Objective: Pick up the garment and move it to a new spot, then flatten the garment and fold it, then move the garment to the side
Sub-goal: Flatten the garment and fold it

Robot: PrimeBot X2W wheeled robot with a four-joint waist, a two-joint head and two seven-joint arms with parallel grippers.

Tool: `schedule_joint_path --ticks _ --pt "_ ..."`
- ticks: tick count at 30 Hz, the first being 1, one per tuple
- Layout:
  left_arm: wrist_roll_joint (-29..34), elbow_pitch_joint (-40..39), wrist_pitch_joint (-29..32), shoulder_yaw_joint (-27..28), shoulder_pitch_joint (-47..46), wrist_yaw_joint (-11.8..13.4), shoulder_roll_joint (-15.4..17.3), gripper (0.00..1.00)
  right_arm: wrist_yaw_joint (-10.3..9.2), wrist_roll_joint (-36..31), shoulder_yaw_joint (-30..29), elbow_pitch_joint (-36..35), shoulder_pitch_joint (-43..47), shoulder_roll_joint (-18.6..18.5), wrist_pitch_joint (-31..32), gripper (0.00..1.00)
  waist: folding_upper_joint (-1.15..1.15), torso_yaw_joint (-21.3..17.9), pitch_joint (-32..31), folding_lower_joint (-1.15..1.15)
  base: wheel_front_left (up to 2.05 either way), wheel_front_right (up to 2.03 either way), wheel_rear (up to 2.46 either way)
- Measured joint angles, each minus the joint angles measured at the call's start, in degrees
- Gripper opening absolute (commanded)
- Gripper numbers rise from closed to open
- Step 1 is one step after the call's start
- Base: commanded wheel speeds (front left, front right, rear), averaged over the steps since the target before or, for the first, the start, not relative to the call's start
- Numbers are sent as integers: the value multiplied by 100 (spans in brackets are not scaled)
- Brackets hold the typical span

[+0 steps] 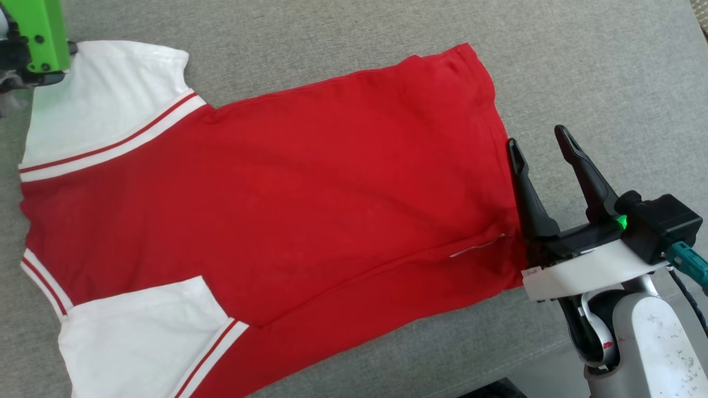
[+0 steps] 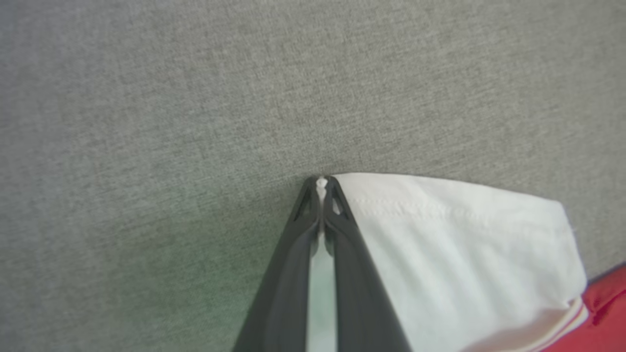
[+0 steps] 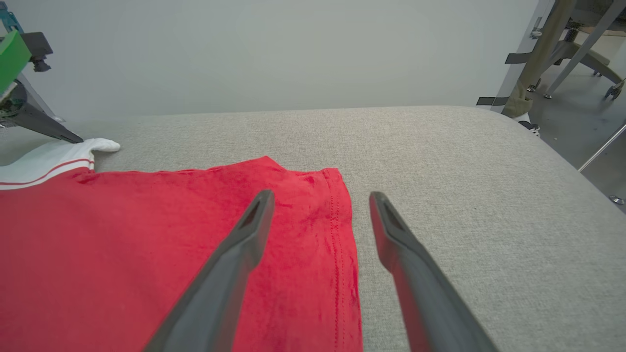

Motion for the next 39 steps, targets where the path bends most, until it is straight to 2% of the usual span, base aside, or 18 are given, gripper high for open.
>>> schedule_joint_path --ticks 6,12,18,24,27,35,39 --pt "-27 -103 -666 62 200 -32 -116 0 0 -27 -22 -3 -57 -78 70 100 0 100 -124 0 0 0 0" --pt "-32 -299 -1305 49 361 -194 -315 0 0 25 -226 -12 -104 -438 545 100 0 269 -396 0 0 0 0" --pt "-26 -845 -1633 -52 564 -300 -337 0 0 412 -281 193 -456 -1166 2009 100 0 604 -676 0 0 0 0" --pt "-43 -1729 -1651 -212 914 -337 -356 0 0 1113 -314 611 -1067 -1648 3561 100 0 1033 -869 0 0 0 0" --pt "-45 -2229 -1677 -215 1084 -291 -311 0 0 1447 -281 924 -1479 -1742 4195 100 0 1258 -915 0 0 0 0" --pt "-141 -3607 -1536 -198 1455 34 -49 0 0 1631 -31 1984 -2605 -1982 5290 100 0 1759 -823 0 0 0 0" --pt "-153 -4086 -1429 -209 1551 131 13 0 0 1578 68 2447 -2981 -2060 5572 100 0 1917 -693 0 0 0 0"
